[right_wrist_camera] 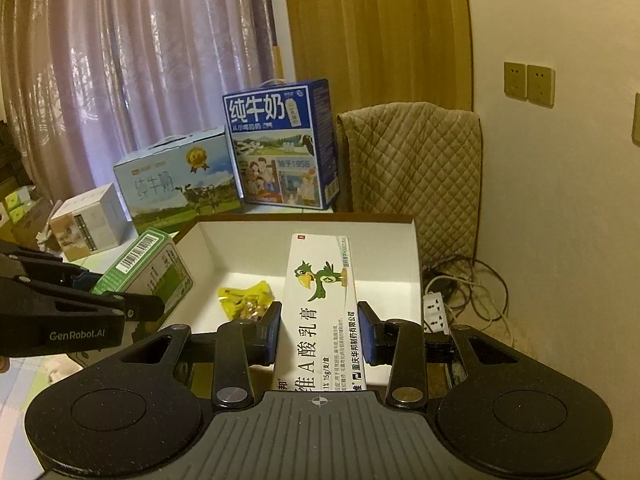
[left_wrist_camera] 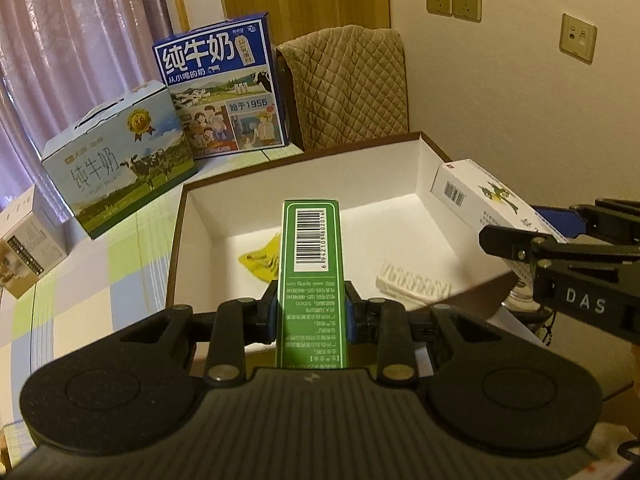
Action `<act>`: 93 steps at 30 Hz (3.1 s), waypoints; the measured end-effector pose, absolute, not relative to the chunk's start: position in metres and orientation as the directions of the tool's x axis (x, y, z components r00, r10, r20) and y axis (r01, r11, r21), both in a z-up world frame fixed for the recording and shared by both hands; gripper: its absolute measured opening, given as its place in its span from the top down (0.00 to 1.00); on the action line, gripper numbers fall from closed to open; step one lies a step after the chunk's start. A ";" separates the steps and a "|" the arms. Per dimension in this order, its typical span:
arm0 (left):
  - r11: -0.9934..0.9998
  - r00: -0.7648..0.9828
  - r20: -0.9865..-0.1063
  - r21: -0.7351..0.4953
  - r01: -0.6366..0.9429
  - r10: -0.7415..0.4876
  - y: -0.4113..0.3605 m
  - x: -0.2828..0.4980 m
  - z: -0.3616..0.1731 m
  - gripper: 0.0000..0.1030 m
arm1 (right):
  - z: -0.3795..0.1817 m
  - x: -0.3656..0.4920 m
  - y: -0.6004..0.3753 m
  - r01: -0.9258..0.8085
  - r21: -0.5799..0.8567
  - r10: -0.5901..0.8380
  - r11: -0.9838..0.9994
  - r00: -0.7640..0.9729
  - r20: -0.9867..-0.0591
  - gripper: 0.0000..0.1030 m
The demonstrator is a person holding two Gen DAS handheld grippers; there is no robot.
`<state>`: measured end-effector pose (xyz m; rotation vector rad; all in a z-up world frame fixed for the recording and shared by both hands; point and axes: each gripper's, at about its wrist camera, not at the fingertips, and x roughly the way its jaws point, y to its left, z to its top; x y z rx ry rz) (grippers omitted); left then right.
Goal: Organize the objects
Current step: 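Open the right tool to drop the ointment box while the left tool releases the green box, then withdraw both tools from the box toward the remaining table items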
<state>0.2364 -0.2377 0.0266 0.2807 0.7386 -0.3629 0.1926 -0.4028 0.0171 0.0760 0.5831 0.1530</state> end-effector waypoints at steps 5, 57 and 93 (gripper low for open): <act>0.901 0.677 -0.704 0.123 0.417 -0.217 -0.248 0.262 0.024 0.74 | 0.007 0.220 -0.410 -0.106 0.103 0.146 0.989 0.814 -0.562 0.66; 0.896 0.521 -0.825 0.040 0.442 -0.220 -0.301 0.382 -0.044 0.56 | -0.055 0.321 -0.424 -0.097 0.034 0.094 0.995 0.727 -0.680 0.58; 0.951 0.661 -0.713 -0.027 0.308 -0.235 -0.155 0.226 0.045 0.07 | 0.017 0.173 -0.362 -0.193 0.166 0.255 0.967 0.753 -0.606 0.30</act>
